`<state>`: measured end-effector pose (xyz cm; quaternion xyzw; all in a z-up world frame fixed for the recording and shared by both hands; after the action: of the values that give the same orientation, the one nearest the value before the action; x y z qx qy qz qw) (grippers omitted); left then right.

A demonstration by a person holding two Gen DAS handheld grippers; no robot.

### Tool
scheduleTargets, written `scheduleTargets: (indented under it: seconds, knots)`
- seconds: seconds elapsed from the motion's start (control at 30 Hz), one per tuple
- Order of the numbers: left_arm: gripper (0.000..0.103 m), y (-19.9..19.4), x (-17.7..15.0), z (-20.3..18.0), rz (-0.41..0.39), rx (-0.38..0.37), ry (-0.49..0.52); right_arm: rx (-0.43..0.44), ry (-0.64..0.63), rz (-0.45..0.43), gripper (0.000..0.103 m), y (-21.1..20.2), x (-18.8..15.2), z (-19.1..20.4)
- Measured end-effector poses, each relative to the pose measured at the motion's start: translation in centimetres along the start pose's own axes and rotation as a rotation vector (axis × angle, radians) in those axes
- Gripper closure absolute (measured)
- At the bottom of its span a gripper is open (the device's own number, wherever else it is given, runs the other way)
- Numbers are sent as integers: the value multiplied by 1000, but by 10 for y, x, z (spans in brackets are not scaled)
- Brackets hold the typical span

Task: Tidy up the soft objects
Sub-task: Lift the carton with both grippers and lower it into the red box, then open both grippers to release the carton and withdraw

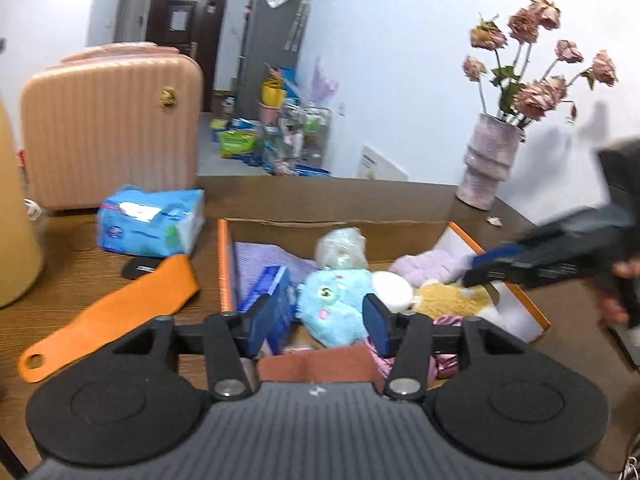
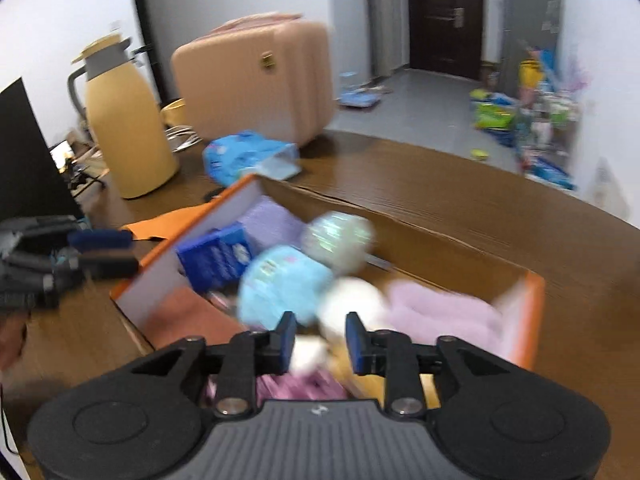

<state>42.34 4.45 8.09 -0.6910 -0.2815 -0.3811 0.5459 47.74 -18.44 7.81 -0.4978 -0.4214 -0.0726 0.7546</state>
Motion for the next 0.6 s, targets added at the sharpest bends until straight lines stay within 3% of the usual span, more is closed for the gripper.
scheduleTargets:
  seconds: [0.07, 0.27, 0.4, 0.6]
  knots:
    - [43, -11, -4, -1, -20, 28, -6, -41, 26, -57, 59, -27, -16, -9]
    - [33, -39, -41, -10, -97, 100, -34, -205, 86, -257, 46, -83, -74, -12]
    - [24, -71, -76, -28, -198, 152, -36, -227, 112, -430, 24, -117, -110, 14]
    - [7, -128, -134, -53, -291, 189, -32, -270, 100, -554, 17, -148, -173, 70]
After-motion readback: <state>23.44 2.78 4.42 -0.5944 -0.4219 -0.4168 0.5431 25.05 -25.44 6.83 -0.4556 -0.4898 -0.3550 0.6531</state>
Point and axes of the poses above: each gripper's, at about its wrist camera, not at the fingertips, and y roughly the way its jaws point, z to its left, x to its top, the point moved 7 cm from there along y, roughly the way its jaws point, and after that the axes turned 3 degrees about x, right-handed, at the moved point
